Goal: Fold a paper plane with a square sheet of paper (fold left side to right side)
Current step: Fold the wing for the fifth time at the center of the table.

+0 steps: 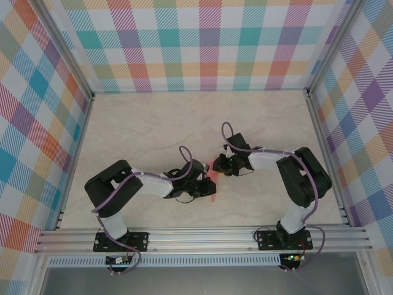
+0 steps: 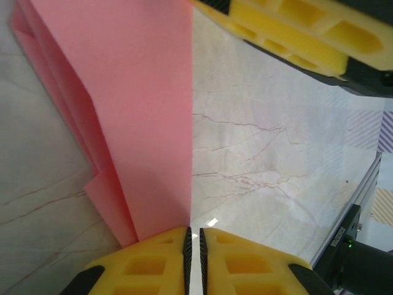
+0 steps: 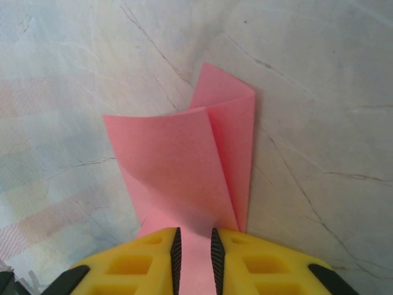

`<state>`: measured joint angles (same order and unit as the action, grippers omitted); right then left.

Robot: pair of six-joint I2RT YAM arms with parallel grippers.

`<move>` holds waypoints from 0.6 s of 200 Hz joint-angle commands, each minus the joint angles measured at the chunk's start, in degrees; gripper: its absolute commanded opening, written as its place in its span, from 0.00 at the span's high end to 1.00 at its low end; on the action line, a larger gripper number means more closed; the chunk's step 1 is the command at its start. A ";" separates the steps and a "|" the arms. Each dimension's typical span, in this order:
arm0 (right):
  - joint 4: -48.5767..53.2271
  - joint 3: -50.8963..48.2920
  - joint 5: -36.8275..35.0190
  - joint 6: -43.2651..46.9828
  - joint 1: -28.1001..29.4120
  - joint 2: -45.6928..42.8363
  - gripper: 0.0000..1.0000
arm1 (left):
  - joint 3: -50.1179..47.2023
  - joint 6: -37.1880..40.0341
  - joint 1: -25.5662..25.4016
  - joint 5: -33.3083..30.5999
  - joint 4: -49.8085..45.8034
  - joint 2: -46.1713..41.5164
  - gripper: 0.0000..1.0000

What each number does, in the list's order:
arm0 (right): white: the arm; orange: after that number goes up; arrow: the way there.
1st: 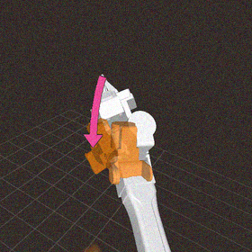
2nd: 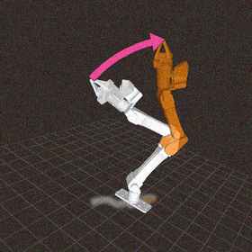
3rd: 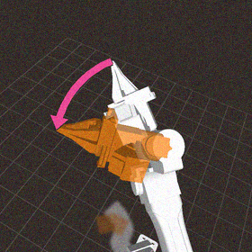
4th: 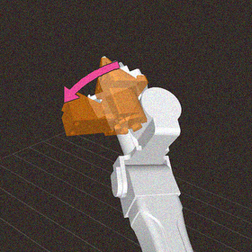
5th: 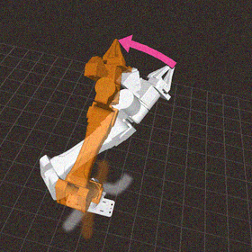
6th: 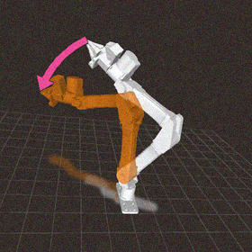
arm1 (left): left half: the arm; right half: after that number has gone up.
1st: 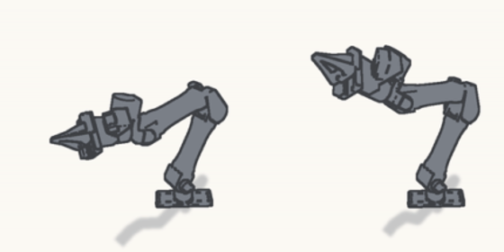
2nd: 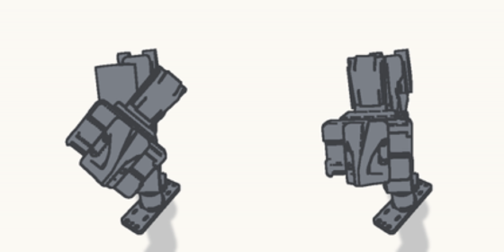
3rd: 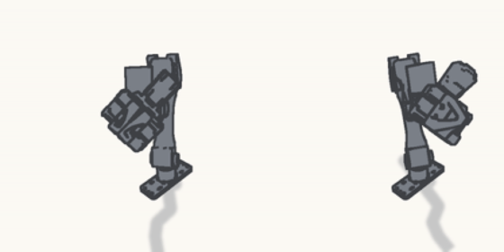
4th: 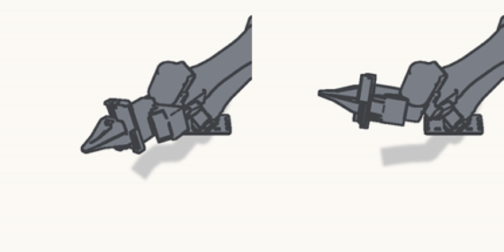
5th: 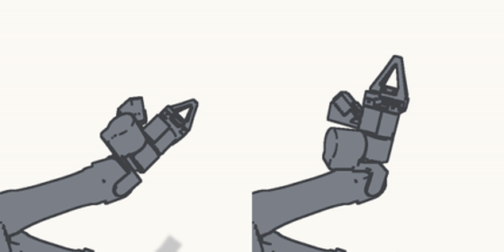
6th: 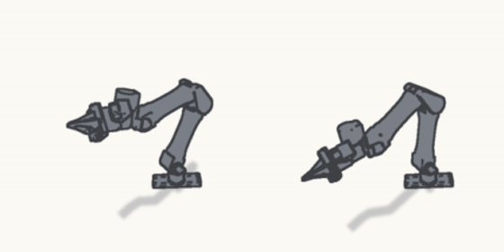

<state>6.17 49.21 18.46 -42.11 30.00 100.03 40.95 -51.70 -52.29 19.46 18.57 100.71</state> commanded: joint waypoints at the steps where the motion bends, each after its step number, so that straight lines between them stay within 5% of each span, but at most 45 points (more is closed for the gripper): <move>1: 2.18 -1.05 -0.96 1.55 -0.08 -0.51 0.80 | 0.17 -1.59 -1.23 -0.95 -6.72 1.44 0.90; 73: 3.01 -6.43 -0.44 2.52 0.06 -14.28 0.90 | 2.83 -1.70 -3.21 -4.95 -14.35 3.13 0.98; 120: -1.44 -9.82 1.27 -0.93 2.24 -15.11 0.91 | 3.43 -1.69 -3.61 -5.57 -15.05 3.33 0.98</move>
<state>7.16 40.86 18.02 -41.30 30.94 84.68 44.97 -53.17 -54.54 15.53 11.03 101.21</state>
